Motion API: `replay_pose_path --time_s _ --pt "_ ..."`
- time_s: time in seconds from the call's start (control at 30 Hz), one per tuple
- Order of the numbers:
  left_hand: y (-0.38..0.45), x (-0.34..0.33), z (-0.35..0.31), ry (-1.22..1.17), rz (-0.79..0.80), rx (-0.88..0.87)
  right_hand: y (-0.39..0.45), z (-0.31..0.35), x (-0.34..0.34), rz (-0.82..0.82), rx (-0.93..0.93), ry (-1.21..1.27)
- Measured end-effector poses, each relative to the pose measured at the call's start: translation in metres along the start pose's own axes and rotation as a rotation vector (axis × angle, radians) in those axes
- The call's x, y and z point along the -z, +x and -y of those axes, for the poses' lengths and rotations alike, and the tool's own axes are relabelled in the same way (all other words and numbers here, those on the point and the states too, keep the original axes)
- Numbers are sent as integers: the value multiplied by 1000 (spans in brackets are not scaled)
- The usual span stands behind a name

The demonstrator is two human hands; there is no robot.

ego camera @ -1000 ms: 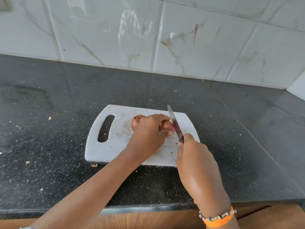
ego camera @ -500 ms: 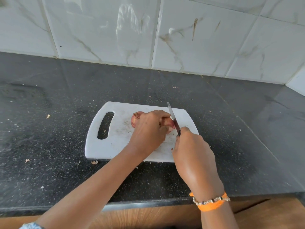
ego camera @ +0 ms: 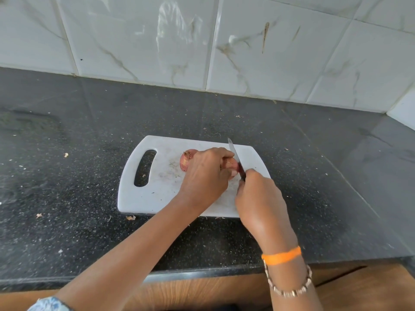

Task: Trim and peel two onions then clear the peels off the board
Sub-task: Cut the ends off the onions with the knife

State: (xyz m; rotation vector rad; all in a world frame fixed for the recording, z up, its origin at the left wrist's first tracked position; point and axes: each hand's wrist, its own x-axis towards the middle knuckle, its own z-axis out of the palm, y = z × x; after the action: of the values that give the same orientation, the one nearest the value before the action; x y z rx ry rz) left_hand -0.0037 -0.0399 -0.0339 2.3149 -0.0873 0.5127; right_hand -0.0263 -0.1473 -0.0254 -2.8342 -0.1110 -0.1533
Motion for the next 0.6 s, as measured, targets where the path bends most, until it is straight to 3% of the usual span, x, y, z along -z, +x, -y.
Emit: replay_pose_path --time_s 0.43,0.6 --pt "-2 -6 12 -32 -17 13 -1 -12 -7 9 7 24" --pt "-2 -7 18 -123 21 22 11 -21 -1 -93 -21 225"
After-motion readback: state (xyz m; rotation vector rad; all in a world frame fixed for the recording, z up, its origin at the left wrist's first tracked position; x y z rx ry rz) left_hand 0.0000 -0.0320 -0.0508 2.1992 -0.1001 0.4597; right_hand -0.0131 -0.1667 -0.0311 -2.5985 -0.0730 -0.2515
